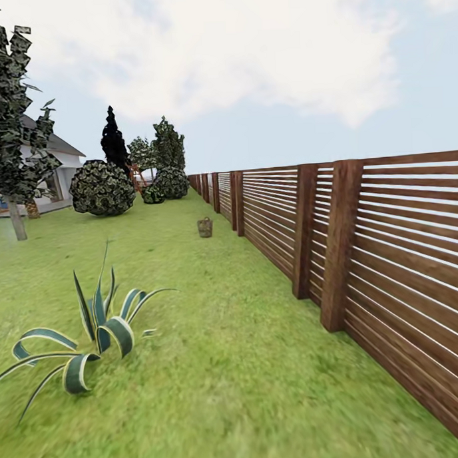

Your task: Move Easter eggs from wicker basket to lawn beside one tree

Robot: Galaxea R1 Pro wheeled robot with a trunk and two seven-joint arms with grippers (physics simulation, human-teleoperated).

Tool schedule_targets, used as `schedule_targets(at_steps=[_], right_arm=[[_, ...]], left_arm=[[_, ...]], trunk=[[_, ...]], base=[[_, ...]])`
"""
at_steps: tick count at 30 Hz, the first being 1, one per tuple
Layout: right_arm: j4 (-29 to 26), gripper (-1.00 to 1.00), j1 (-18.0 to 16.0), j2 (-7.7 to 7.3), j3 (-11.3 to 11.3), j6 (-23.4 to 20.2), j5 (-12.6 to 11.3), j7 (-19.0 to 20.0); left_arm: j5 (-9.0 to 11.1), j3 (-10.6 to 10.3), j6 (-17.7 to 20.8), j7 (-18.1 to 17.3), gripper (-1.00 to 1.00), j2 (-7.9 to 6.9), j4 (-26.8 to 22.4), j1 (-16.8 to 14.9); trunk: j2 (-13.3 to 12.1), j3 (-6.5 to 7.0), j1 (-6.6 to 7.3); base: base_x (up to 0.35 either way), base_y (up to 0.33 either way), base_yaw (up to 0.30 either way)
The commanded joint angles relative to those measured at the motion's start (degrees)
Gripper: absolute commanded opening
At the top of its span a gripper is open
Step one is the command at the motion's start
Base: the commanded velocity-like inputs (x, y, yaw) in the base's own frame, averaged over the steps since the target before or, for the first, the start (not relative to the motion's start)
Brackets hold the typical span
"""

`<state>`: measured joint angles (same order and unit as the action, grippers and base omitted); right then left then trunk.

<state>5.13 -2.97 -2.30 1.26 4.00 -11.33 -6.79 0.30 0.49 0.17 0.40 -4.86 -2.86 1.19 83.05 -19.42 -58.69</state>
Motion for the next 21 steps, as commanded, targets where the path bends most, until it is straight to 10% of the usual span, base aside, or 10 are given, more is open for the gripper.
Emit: schedule_targets(at_steps=[1, 21], right_arm=[[0.24, 1.0, -0.1, 0.01, 0.15, 0.41, -0.45, 0.03], [0.24, 1.0, -0.1, 0.01, 0.15, 0.44, -0.45, 0.03]], left_arm=[[0.04, 0.04, 0.01, 0.04, 1.0, 0.0, -0.13, 0.04], [0.03, 0.04, 0.03, 0.04, 1.0, -0.05, -0.13, 0.04]], trunk=[[0.03, -0.05, -0.04], [0.03, -0.05, -0.04]], base=[[0.32, 0.0, 0.0], [0.32, 0.0, 0.0]])
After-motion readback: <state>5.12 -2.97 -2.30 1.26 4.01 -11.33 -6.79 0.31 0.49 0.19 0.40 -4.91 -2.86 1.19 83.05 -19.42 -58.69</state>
